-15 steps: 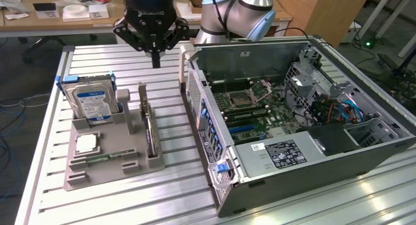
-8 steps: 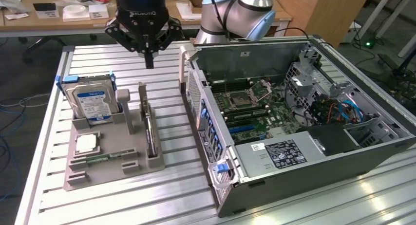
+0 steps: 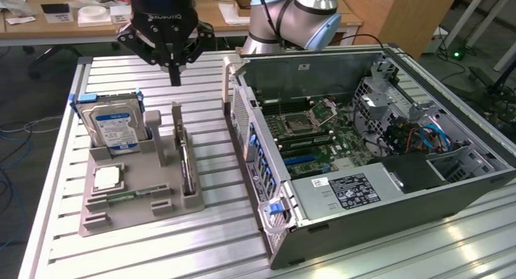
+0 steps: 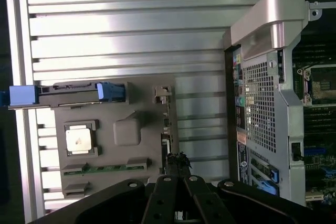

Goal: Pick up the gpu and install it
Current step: 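Reach for the gpu, then pick up the gpu and move the gpu toward the slot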

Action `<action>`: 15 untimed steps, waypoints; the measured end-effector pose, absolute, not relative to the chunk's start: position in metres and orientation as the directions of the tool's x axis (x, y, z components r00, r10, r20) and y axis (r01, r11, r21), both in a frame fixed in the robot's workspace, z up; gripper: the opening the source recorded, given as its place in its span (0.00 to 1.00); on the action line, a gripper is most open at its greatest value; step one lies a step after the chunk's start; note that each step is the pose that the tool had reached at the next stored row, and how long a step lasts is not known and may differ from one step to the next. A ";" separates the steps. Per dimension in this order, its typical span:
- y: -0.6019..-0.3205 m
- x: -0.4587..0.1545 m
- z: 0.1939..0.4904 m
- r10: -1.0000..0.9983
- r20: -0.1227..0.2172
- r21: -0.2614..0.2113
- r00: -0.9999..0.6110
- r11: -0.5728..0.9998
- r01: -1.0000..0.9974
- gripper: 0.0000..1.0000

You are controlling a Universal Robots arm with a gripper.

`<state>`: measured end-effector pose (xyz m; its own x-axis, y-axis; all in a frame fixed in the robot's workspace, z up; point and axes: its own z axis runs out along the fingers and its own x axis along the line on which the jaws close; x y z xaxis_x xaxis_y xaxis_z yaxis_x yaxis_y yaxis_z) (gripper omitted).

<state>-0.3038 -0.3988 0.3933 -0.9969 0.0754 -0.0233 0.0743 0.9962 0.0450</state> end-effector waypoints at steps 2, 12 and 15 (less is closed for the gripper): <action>-0.399 -0.308 0.393 0.075 -0.023 0.045 -0.997 0.996 0.074 0.11; -0.399 -0.316 0.393 0.075 -0.023 0.045 -0.997 0.996 0.074 0.11; -0.399 -0.316 0.393 0.075 -0.023 0.045 -0.997 0.996 0.074 0.11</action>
